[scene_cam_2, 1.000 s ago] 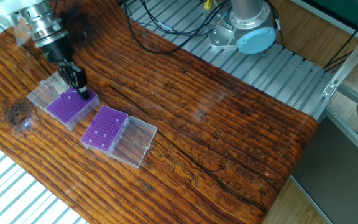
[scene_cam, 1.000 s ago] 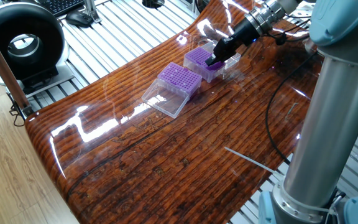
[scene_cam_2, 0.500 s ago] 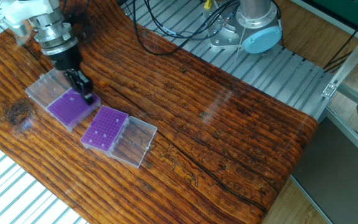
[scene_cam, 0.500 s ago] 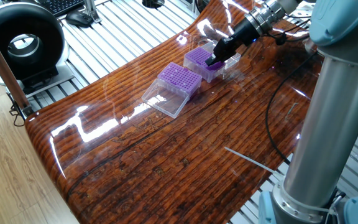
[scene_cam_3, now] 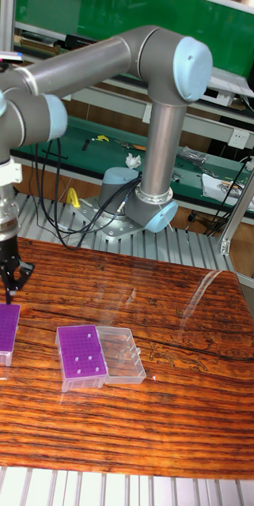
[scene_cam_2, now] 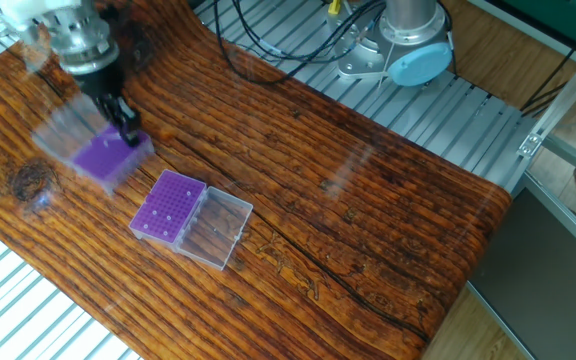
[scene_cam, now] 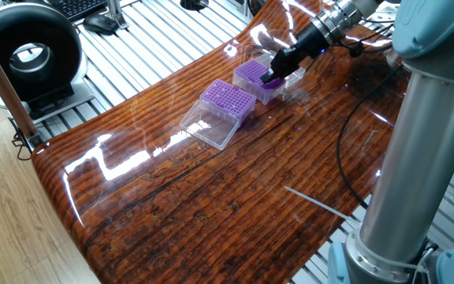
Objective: Transfer all small pipette tips from one holder to another
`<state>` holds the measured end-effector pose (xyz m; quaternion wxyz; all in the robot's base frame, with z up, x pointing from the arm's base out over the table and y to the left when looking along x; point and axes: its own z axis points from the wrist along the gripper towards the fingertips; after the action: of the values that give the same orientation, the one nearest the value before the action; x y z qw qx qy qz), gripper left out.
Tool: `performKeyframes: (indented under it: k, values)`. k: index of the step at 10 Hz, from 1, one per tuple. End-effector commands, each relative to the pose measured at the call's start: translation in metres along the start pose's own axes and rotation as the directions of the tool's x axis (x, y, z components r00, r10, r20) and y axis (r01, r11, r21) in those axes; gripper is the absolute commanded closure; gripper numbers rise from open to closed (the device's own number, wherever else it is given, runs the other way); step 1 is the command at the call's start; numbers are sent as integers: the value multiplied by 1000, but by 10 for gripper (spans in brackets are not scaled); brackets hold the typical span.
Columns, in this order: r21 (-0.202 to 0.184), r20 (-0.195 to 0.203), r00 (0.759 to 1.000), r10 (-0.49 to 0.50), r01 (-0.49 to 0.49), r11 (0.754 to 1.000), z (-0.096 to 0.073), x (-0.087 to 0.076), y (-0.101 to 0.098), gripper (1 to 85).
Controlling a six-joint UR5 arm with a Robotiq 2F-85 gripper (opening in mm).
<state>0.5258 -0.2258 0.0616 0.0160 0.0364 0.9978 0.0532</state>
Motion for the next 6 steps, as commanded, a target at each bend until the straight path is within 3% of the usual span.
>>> performKeyframes:
  k: [1, 6]
  values:
    - [33, 5, 1000, -4, 4, 999, -10, 7, -6, 560]
    - [-1, 26, 999, 21, -21, 1000, -8, 7, 10, 557]
